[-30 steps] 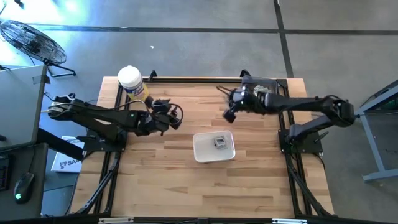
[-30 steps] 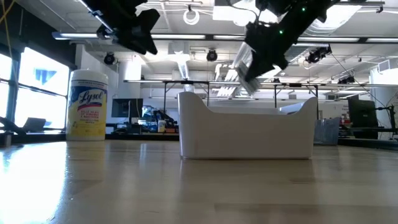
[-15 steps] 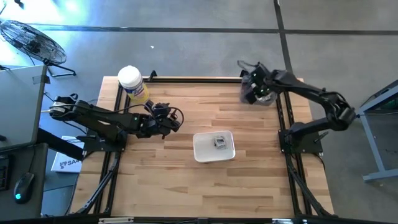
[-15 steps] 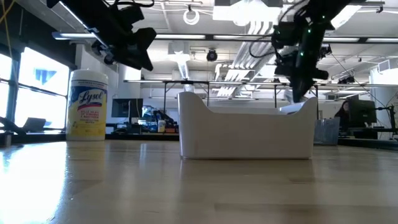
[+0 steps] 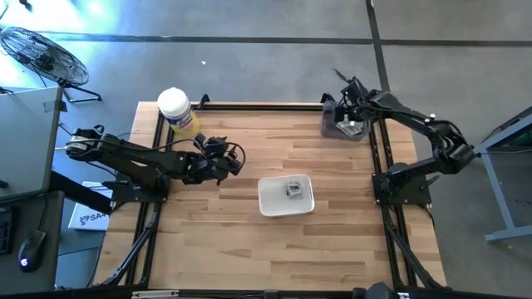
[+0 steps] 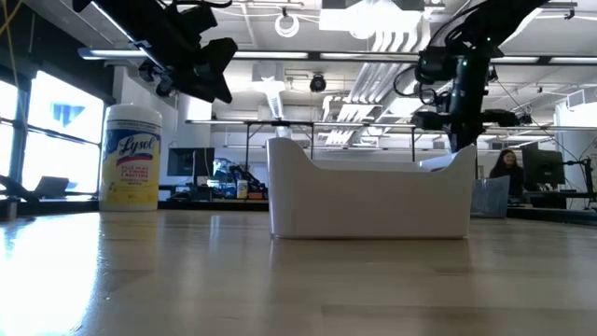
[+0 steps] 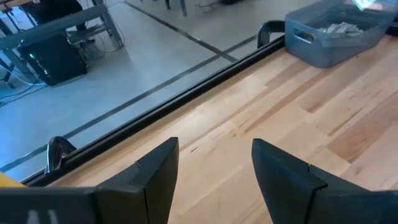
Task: Pick & Place First Aid Supplies
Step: Put the green bandage into the black bin
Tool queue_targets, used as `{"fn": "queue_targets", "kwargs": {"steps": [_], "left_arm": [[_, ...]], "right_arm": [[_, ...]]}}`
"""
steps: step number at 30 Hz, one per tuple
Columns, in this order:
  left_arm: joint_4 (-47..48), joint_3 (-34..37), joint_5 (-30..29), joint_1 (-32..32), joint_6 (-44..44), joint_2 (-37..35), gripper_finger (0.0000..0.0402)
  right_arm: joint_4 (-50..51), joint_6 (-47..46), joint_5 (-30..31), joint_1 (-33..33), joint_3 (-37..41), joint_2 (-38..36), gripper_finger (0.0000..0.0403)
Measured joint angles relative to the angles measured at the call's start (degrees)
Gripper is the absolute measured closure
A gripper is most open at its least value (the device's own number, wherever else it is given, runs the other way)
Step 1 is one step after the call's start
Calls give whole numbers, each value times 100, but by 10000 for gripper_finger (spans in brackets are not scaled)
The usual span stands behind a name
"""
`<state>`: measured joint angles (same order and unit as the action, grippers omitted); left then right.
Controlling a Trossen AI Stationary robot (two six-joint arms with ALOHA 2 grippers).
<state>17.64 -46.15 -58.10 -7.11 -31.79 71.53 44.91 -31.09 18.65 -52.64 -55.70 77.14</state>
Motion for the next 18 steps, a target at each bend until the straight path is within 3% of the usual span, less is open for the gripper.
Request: {"fn": "queue_targets", "kwargs": {"steps": [6, 12, 18], "left_arm": [[-23, 0, -491, 0, -89, 0, 202], [479, -2, -426, -2, -234, 0, 202], [1576, -4, -392, -4, -1036, 0, 202]], "right_arm": [[153, -1676, 389, 31, 180, 0, 395], [-1269, -2994, 73, -104, 956, 2, 398], [-2794, -4425, 69, -177, 1674, 7, 399]]}}
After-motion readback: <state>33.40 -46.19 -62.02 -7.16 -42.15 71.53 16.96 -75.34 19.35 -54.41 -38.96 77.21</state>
